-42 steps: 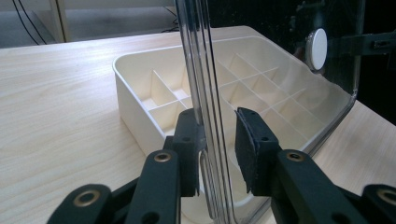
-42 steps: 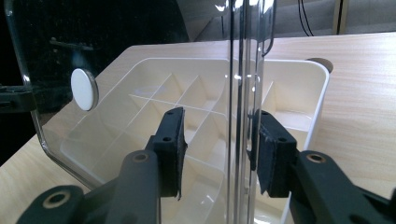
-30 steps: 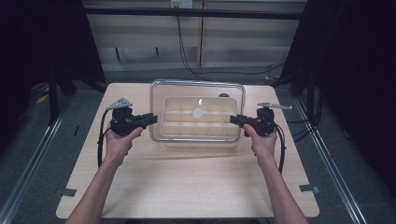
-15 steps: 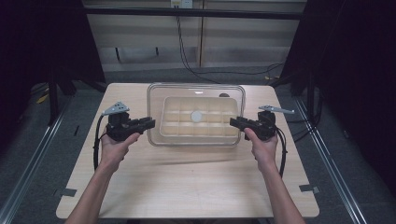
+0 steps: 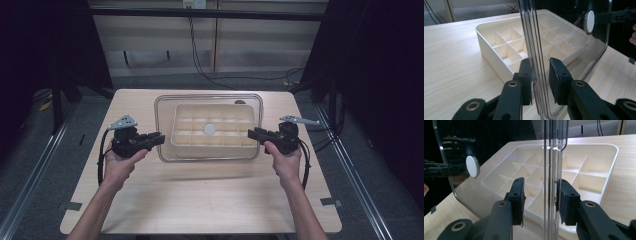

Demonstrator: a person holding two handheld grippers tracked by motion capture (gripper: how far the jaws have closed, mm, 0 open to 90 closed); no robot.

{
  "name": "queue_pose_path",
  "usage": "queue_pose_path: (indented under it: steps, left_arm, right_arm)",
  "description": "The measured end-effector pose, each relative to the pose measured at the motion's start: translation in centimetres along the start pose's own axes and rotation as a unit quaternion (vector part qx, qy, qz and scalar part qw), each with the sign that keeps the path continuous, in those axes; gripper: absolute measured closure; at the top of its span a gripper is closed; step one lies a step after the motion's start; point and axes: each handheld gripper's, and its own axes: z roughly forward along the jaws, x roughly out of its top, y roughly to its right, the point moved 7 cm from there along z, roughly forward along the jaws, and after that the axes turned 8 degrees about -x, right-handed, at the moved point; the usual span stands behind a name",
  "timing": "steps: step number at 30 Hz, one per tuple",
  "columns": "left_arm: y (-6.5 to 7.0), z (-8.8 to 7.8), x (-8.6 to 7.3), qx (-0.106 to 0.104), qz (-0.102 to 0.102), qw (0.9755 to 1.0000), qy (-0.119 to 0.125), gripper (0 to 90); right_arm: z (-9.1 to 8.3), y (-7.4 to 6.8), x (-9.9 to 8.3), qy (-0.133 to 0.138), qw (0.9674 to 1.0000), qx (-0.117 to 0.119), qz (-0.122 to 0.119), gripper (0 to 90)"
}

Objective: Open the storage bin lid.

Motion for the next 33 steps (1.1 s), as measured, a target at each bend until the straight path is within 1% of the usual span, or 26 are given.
queue_pose_path:
  steps: [2, 4, 8, 9, 12, 17, 19, 20, 22, 25, 26, 30, 31, 32, 33]
  left_arm:
    - [0.1, 0.0, -0.1, 0.0, 0.001, 1.0, -0.001, 72.9]
    - [0.2, -0.1, -0.2, -0.002, -0.003, 1.0, -0.002, 72.9]
    - [0.4, -0.3, -0.4, -0.009, -0.006, 0.9999, 0.002, 73.2]
    - [0.4, -0.4, -0.5, -0.008, -0.002, 1.0, -0.001, 73.3]
    - [0.7, -0.5, -0.6, -0.008, -0.005, 1.0, 0.003, 73.3]
    - [1.0, -0.8, -0.9, -0.011, -0.001, 0.9999, -0.001, 73.4]
    - [1.1, -0.8, -1.1, -0.006, -0.004, 1.0, 0.003, 73.5]
    - [1.1, -0.8, -1.2, -0.006, -0.002, 1.0, 0.003, 73.6]
    - [1.3, -0.7, -1.5, -0.007, 0.001, 1.0, -0.004, 73.8]
    - [1.6, -0.7, -1.7, -0.013, 0.001, 0.9999, -0.006, 73.8]
    - [1.7, -0.7, -1.8, -0.011, 0.003, 0.9999, -0.01, 73.7]
    - [1.9, -0.8, -2.3, -0.014, -0.001, 0.9998, -0.014, 73.8]
    - [2.0, -0.8, -2.4, -0.013, 0.001, 0.9998, -0.016, 73.8]
    - [2.0, -0.8, -2.5, -0.011, 0.006, 0.9996, -0.024, 73.7]
    - [2.1, -0.8, -2.5, -0.013, 0.004, 0.9996, -0.024, 73.8]
  right_arm:
    - [-0.1, 0.0, -0.1, -0.002, 1.0, 0.0, 0.003, 61.2]
    - [-0.2, 0.0, -0.2, -0.001, 1.0, -0.002, 0.003, 61.2]
    - [-0.6, -0.3, -0.2, 0.0, 1.0, -0.003, -0.003, 61.3]
    - [-0.8, -0.5, -0.2, -0.001, 1.0, -0.003, -0.004, 61.4]
    - [-1.0, -0.7, -0.3, -0.002, 1.0, -0.002, -0.008, 61.6]
    - [-1.2, -0.7, -0.8, -0.004, 1.0, 0.005, -0.003, 62.2]
    - [-1.4, -0.7, -1.1, -0.006, 0.9999, 0.008, 0.001, 62.6]
    - [-1.4, -0.8, -1.2, -0.006, 0.9999, 0.01, -0.001, 62.6]
    - [-1.4, -0.7, -1.6, -0.01, 0.9999, 0.007, -0.003, 62.0]
    - [-1.5, -0.6, -2.1, -0.014, 0.9999, 0.006, 0.006, 61.9]
    - [-1.5, -0.5, -2.2, -0.015, 0.9998, 0.005, 0.009, 61.9]
    - [-1.8, -0.6, -2.9, -0.026, 0.9996, 0.005, 0.004, 62.0]
    - [-1.9, -0.7, -3.1, -0.027, 0.9996, 0.005, 0.003, 61.9]
    - [-2.0, -0.7, -3.2, -0.028, 0.9996, 0.004, 0.002, 61.9]
    - [-2.1, -0.8, -3.3, -0.029, 0.9996, 0.004, 0.002, 62.0]
